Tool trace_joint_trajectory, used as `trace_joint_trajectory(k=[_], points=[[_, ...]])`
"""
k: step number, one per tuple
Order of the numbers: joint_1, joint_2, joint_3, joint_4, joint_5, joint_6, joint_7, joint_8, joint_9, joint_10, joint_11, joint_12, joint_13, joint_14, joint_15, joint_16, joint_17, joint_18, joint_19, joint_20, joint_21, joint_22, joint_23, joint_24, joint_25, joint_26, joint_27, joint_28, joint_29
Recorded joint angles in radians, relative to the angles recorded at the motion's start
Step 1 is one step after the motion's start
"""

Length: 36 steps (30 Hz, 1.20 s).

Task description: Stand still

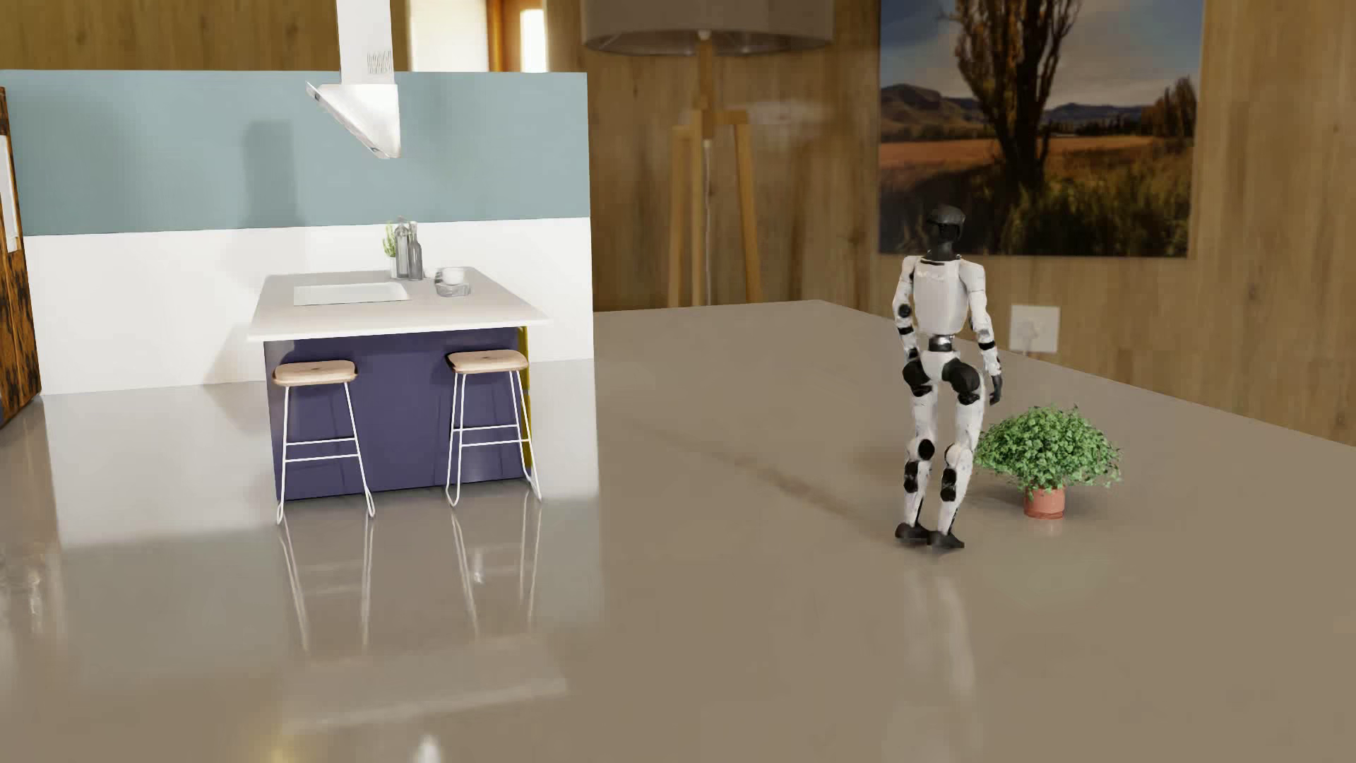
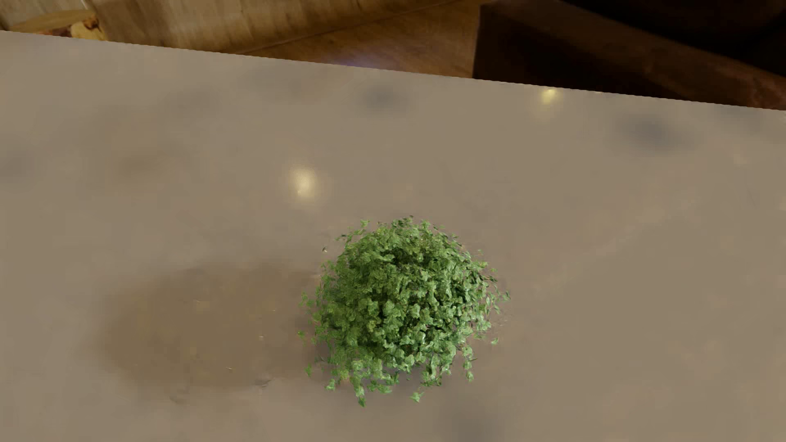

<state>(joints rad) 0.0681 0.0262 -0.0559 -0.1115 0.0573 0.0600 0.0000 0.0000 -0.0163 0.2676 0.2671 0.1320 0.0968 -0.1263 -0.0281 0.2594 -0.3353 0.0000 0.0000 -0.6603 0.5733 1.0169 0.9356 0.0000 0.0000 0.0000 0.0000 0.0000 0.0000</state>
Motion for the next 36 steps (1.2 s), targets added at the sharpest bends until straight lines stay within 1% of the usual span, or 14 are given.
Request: trace_joint_trajectory(k=[3,5,6,8,11,20,21,25,26,29,33,34,35,36], points=[[0.002,0.006,0.001,0.002,0.002,0.001,0.0,0.0,-0.001,0.002,-0.002,0.003,-0.006,-0.001,-0.001,0.003,0.002,0.0,0.0,0.016,0.0,0.004,0.007,0.0,0.0,0.0,0.0,0.0,0.0],[-0.004,0.0,0.003,0.0,0.002,0.005,0.0,0.0,-0.006,0.003,-0.002,0.003,-0.003,-0.004,-0.004,0.006,0.002,0.0,0.0,-0.009,0.005,-0.005,0.003,0.0,0.0,0.0,0.0,0.0,0.0],[0.0,0.002,0.005,0.004,0.007,0.005,0.0,0.0,-0.006,-0.001,-0.002,0.004,-0.005,-0.004,-0.006,0.005,0.002,0.0,0.0,0.009,-0.002,0.002,0.002,0.0,0.0,0.0,0.0,0.0,0.0],[-0.002,0.003,0.003,0.002,0.005,0.005,0.0,0.0,-0.006,0.003,-0.003,0.003,-0.007,-0.005,-0.006,0.007,0.004,0.0,0.0,-0.017,0.008,-0.003,0.007,0.0,0.0,0.0,0.0,0.0,0.0],[0.01,0.011,0.004,0.0,0.0,0.002,0.0,0.0,-0.002,0.0,-0.002,0.007,-0.002,-0.008,-0.006,0.002,0.007,0.0,0.0,0.013,-0.006,0.002,0.005,0.0,0.0,0.0,0.0,0.0,0.0],[-0.006,0.002,0.008,-0.003,-0.002,0.004,0.0,0.0,-0.014,0.006,-0.008,-0.003,-0.006,-0.012,-0.017,0.001,0.003,0.0,0.0,0.006,0.003,0.003,0.011,0.0,0.0,0.0,0.0,0.0,0.0],[-0.007,-0.001,0.012,-0.002,0.0,0.003,0.0,0.0,-0.015,0.004,-0.006,-0.001,-0.005,-0.011,-0.018,0.002,0.004,0.0,0.0,0.029,0.001,0.008,0.007,0.0,0.0,0.0,0.0,0.0,0.0],[-0.006,0.005,0.007,-0.001,-0.001,0.005,0.0,0.0,-0.018,0.003,-0.012,0.003,-0.007,-0.012,-0.022,0.0,0.008,0.0,0.0,0.028,0.0,0.01,0.015,0.0,0.0,0.0,0.0,0.0,0.0],[-0.004,0.006,0.007,-0.003,-0.002,0.005,0.0,0.0,-0.017,0.002,-0.012,0.003,-0.011,-0.012,-0.023,0.004,0.005,0.0,0.0,0.004,0.004,0.004,0.019,0.0,0.0,0.0,0.0,0.0,0.0],[-0.007,0.001,0.006,-0.006,-0.003,0.007,0.0,0.0,-0.014,0.002,-0.01,0.009,-0.008,-0.011,-0.024,-0.001,0.001,0.0,0.0,0.042,-0.006,0.007,0.005,0.0,0.0,0.0,0.0,0.0,0.0],[0.009,0.017,0.006,-0.004,-0.004,0.01,0.0,0.0,-0.004,-0.004,-0.014,0.011,-0.003,-0.01,-0.028,0.006,-0.004,0.0,0.0,0.025,-0.001,0.004,0.011,0.0,0.0,0.0,0.0,0.0,0.0],[-0.009,0.0,0.007,-0.006,-0.004,0.009,0.0,0.0,-0.012,0.003,-0.01,0.006,-0.002,-0.011,-0.027,0.002,-0.002,0.0,0.0,0.048,-0.012,0.019,0.013,0.0,0.0,0.0,0.0,0.0,0.0],[0.008,0.017,0.007,-0.004,-0.004,0.01,0.0,0.0,-0.004,-0.005,-0.015,0.009,0.0,-0.009,-0.028,0.008,-0.005,0.0,0.0,0.032,-0.004,0.008,0.01,0.0,0.0,0.0,0.0,0.0,0.0],[-0.008,0.001,0.009,-0.005,-0.003,0.011,0.0,0.0,-0.011,0.003,-0.011,0.005,0.0,-0.01,-0.026,0.002,-0.005,0.0,0.0,0.046,-0.015,0.019,0.009,0.0,0.0,0.0,0.0,0.0,0.0]])
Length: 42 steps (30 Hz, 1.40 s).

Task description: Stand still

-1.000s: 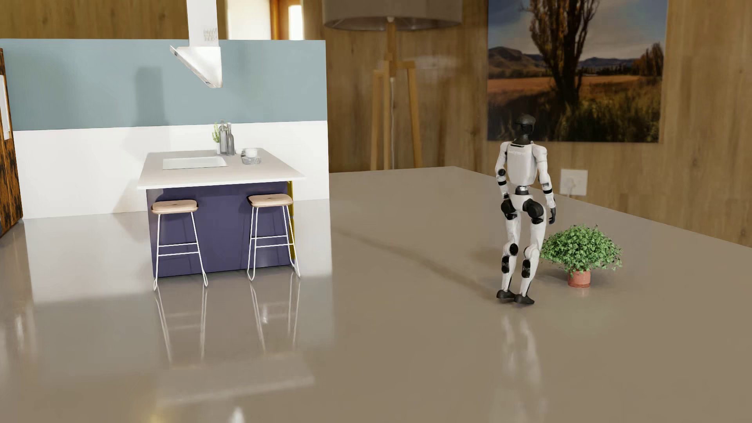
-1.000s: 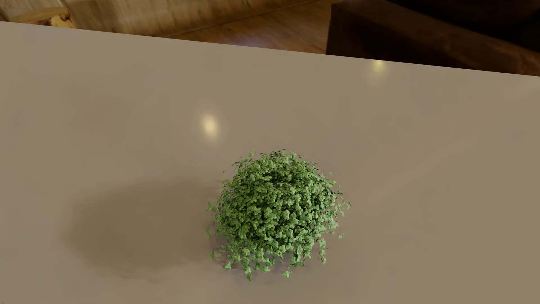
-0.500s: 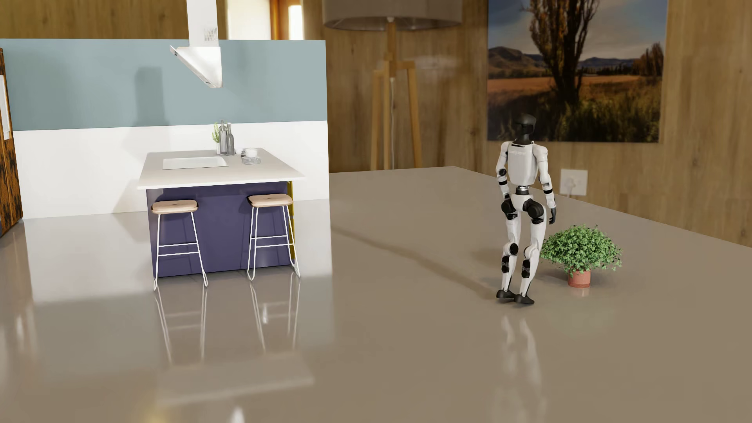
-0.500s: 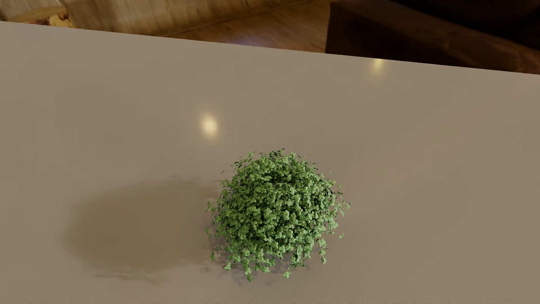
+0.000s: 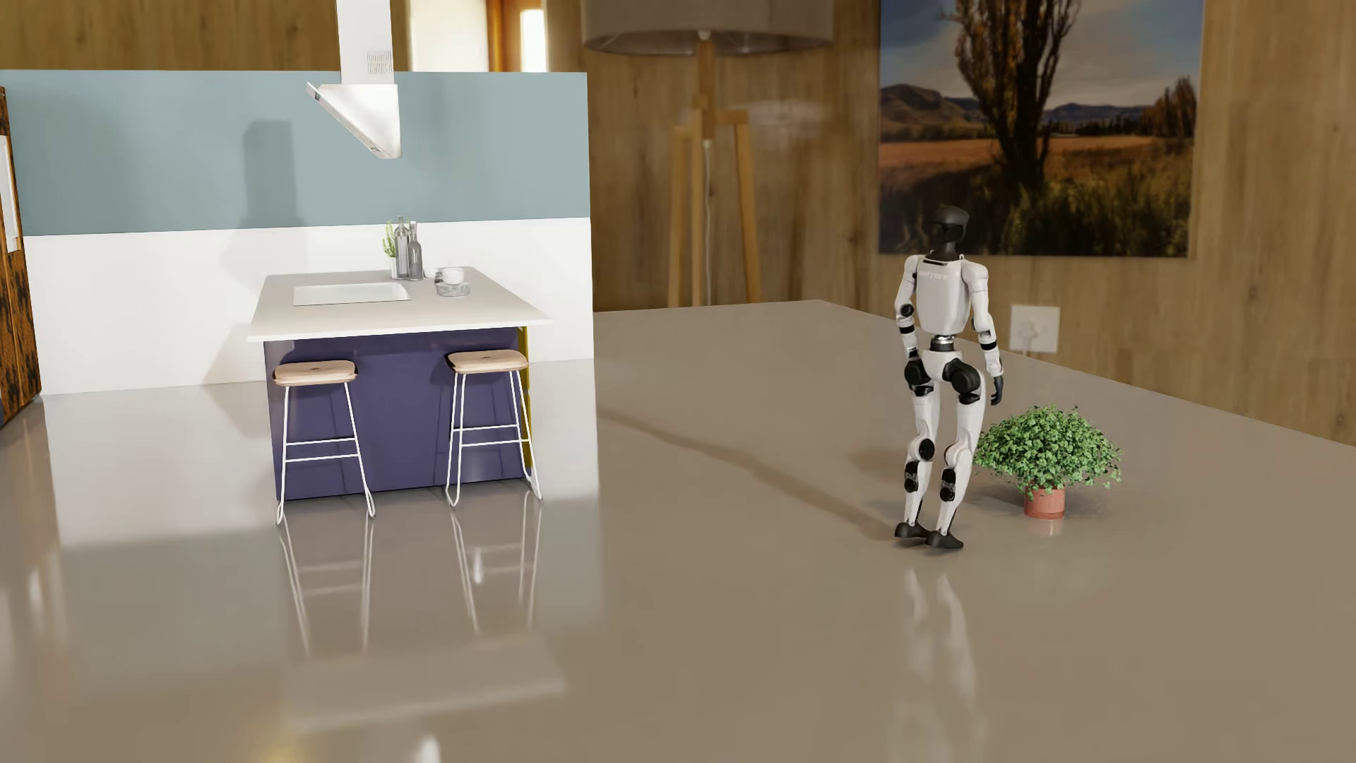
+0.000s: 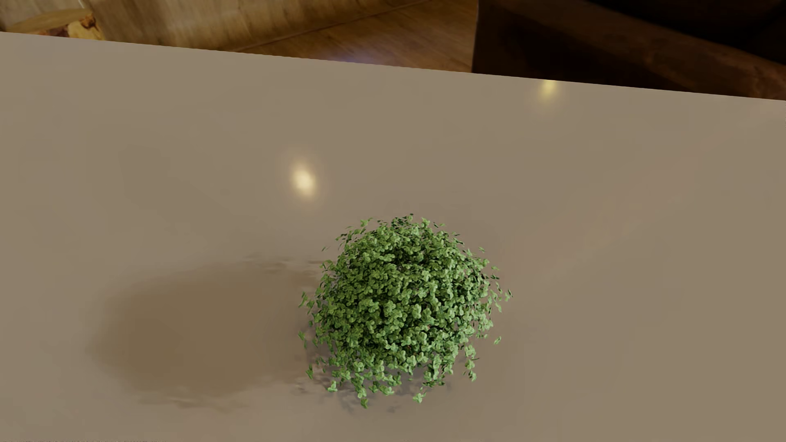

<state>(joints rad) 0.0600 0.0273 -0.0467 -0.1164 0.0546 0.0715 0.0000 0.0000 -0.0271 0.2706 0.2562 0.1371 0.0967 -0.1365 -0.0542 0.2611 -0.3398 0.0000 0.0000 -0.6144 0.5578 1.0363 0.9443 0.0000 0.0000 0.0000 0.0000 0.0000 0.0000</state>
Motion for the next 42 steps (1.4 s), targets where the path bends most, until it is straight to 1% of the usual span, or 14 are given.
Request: trace_joint_trajectory(k=[1,6,9,13,18,26,29,30,32,36,42], points=[[-0.001,-0.003,0.002,0.0,-0.001,0.001,0.0,0.0,-0.001,0.001,0.001,-0.003,-0.002,-0.001,-0.002,0.005,-0.003,0.0,0.0,-0.027,0.01,-0.005,0.002,0.0,0.0,0.0,0.0,0.0,0.0],[0.006,0.005,0.008,-0.001,-0.003,-0.001,0.0,0.0,0.0,-0.006,-0.002,-0.013,-0.002,0.002,-0.006,0.005,-0.003,0.0,0.0,-0.026,0.014,-0.005,0.0,0.0,0.0,0.0,0.0,0.0,0.0],[0.005,0.01,0.006,-0.003,-0.004,-0.004,0.0,0.0,-0.005,-0.008,-0.009,-0.019,-0.002,0.002,-0.004,0.005,-0.001,0.0,0.0,-0.047,0.031,-0.014,0.003,0.0,0.0,0.0,0.0,0.0,0.0],[0.009,0.011,0.022,-0.008,-0.008,-0.005,0.0,0.0,-0.004,-0.011,-0.006,-0.019,-0.01,0.003,-0.004,0.002,0.0,0.0,0.0,-0.035,0.024,-0.001,0.006,0.0,0.0,0.0,0.0,0.0,0.0],[0.009,0.012,0.022,-0.01,-0.01,-0.002,0.0,0.0,-0.004,-0.002,-0.003,-0.009,-0.015,0.002,-0.001,0.012,0.002,0.0,0.0,-0.063,0.028,-0.005,-0.006,0.0,0.0,0.0,0.0,0.0,0.0],[0.008,0.006,0.022,-0.01,-0.007,0.0,0.0,0.0,-0.002,-0.005,0.0,-0.008,-0.005,0.005,-0.001,0.012,0.0,0.0,0.0,-0.061,0.043,-0.003,0.0,0.0,0.0,0.0,0.0,0.0,0.0],[0.017,0.016,0.009,-0.006,-0.004,0.001,0.0,0.0,0.003,-0.009,-0.003,-0.006,0.0,0.007,-0.003,0.006,-0.003,0.0,0.0,-0.057,0.049,-0.004,0.002,0.0,0.0,0.0,0.0,0.0,0.0],[0.01,0.004,0.015,-0.013,-0.01,-0.005,0.0,0.0,0.001,-0.008,0.004,-0.009,-0.002,0.008,-0.005,0.006,0.0,0.0,0.0,-0.059,0.044,-0.008,0.006,0.0,0.0,0.0,0.0,0.0,0.0],[0.018,0.014,0.007,-0.011,-0.008,-0.003,0.0,0.0,0.003,-0.012,0.0,-0.007,-0.001,0.008,-0.002,0.004,-0.001,0.0,0.0,-0.047,0.048,-0.007,0.009,0.0,0.0,0.0,0.0,0.0,0.0],[0.025,0.012,0.018,-0.011,-0.004,-0.004,0.0,0.0,0.007,-0.024,0.002,-0.013,-0.005,0.016,-0.009,0.002,0.0,0.0,0.0,-0.049,0.04,0.0,0.007,0.0,0.0,0.0,0.0,0.0,0.0],[0.014,0.022,0.004,-0.007,-0.002,-0.003,0.0,0.0,-0.005,-0.029,-0.023,-0.01,-0.008,0.022,-0.018,0.003,0.0,0.0,0.0,-0.052,0.045,0.0,0.005,0.0,0.0,0.0,0.0,0.0,0.0]])
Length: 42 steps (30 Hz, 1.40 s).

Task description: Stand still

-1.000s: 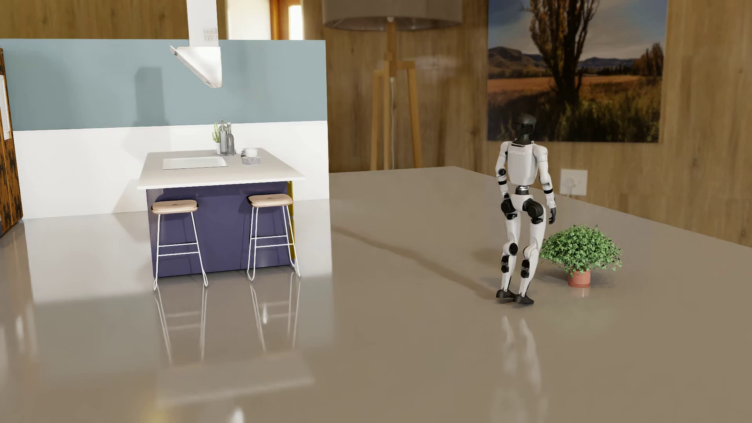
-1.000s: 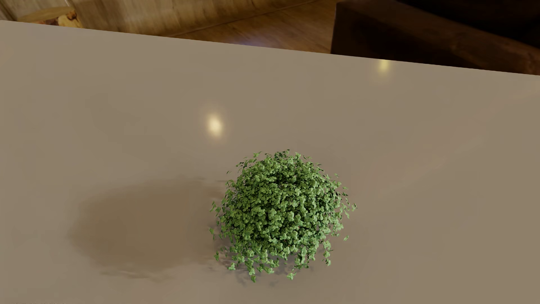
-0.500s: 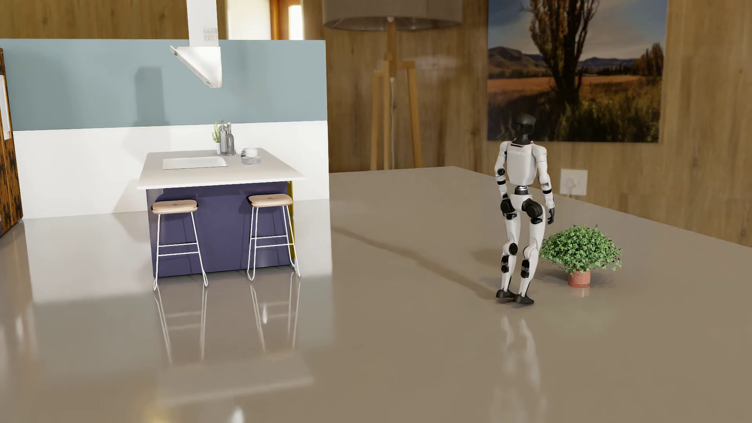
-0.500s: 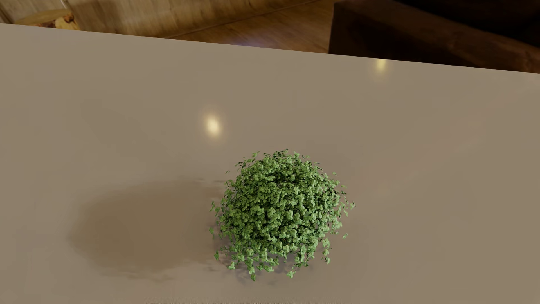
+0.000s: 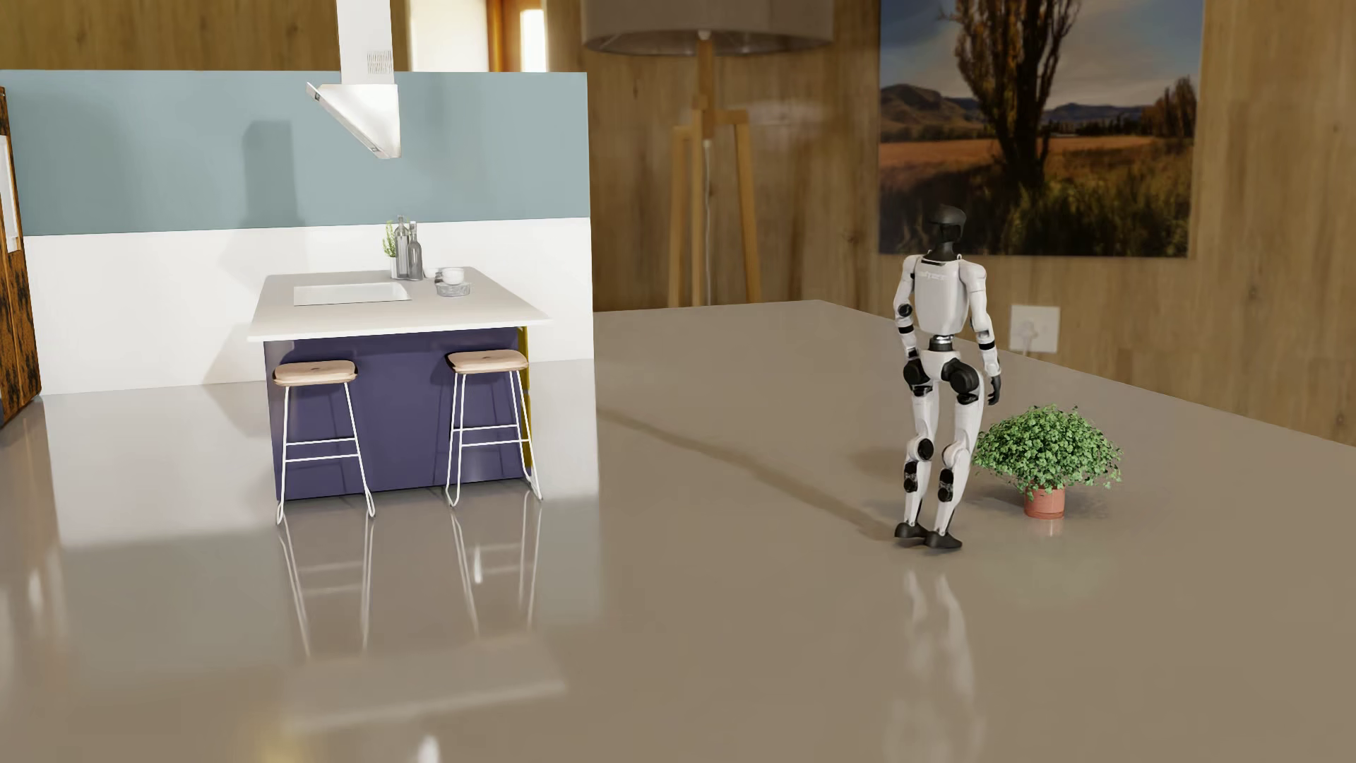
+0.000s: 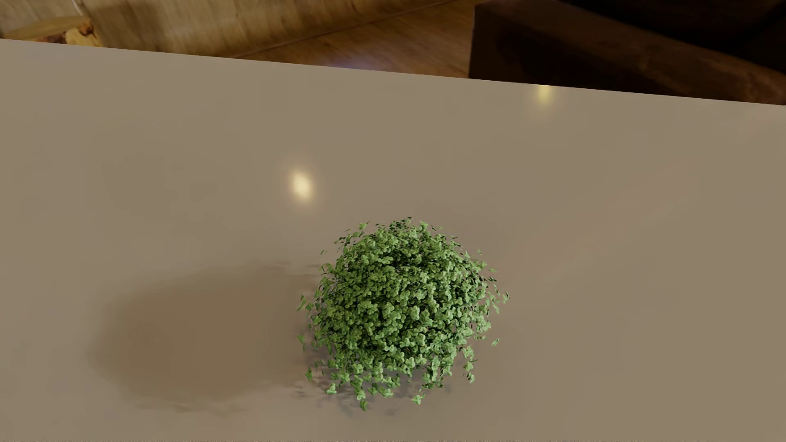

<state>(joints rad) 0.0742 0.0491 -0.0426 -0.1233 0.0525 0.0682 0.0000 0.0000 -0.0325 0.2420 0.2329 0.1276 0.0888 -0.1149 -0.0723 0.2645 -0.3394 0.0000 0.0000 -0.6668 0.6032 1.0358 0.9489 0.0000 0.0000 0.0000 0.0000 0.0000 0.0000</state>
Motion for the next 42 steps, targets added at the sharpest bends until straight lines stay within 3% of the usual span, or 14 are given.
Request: trace_joint_trajectory(k=[27,42], points=[[0.006,0.004,-0.001,0.004,-0.003,-0.029,0.0,0.0,-0.002,0.007,0.005,0.013,0.008,-0.005,0.018,0.012,0.01,0.0,0.0,0.034,-0.025,0.007,-0.001,0.0,0.0,0.0,0.0,0.0,0.0],[0.001,0.003,0.001,0.005,-0.002,-0.026,0.0,0.0,0.005,0.024,0.012,0.013,0.012,-0.013,0.034,0.011,0.009,0.0,0.0,0.008,-0.015,0.026,0.004,0.0,0.0,0.0,0.0,0.0,0.0]])
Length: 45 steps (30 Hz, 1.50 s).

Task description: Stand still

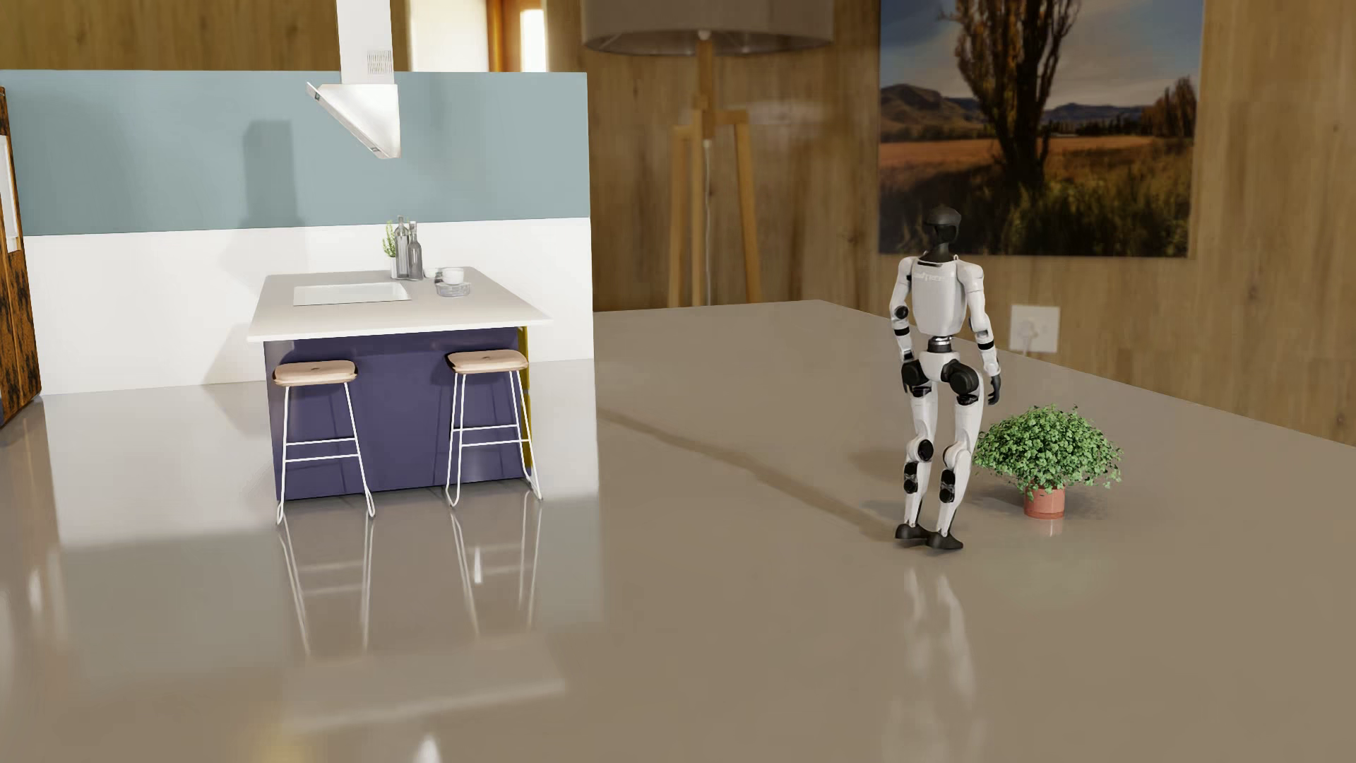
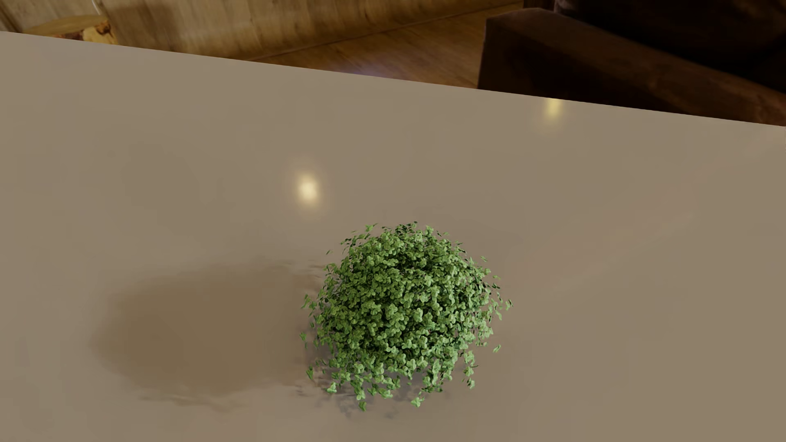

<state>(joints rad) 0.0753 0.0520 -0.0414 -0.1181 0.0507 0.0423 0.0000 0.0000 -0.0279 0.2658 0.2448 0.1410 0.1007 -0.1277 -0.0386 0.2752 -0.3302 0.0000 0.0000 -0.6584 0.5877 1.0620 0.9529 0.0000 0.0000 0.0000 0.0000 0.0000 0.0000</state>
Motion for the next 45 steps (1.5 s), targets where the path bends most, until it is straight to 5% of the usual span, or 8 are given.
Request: trace_joint_trajectory(k=[17,45], points=[[-0.001,0.001,-0.01,0.006,0.007,-0.012,0.0,0.0,0.005,0.004,-0.001,0.004,0.007,-0.003,0.001,0.008,0.0,0.0,0.0,0.0,0.012,-0.015,-0.011,0.0,0.0,0.0,0.0,0.0,0.0],[0.002,0.009,-0.034,0.013,0.02,0.024,0.0,0.0,0.017,-0.02,-0.014,-0.002,-0.019,0.003,-0.008,0.006,-0.02,0.0,0.0,-0.02,0.016,-0.048,-0.005,0.0,0.0,0.0,0.0,0.0,0.0]])
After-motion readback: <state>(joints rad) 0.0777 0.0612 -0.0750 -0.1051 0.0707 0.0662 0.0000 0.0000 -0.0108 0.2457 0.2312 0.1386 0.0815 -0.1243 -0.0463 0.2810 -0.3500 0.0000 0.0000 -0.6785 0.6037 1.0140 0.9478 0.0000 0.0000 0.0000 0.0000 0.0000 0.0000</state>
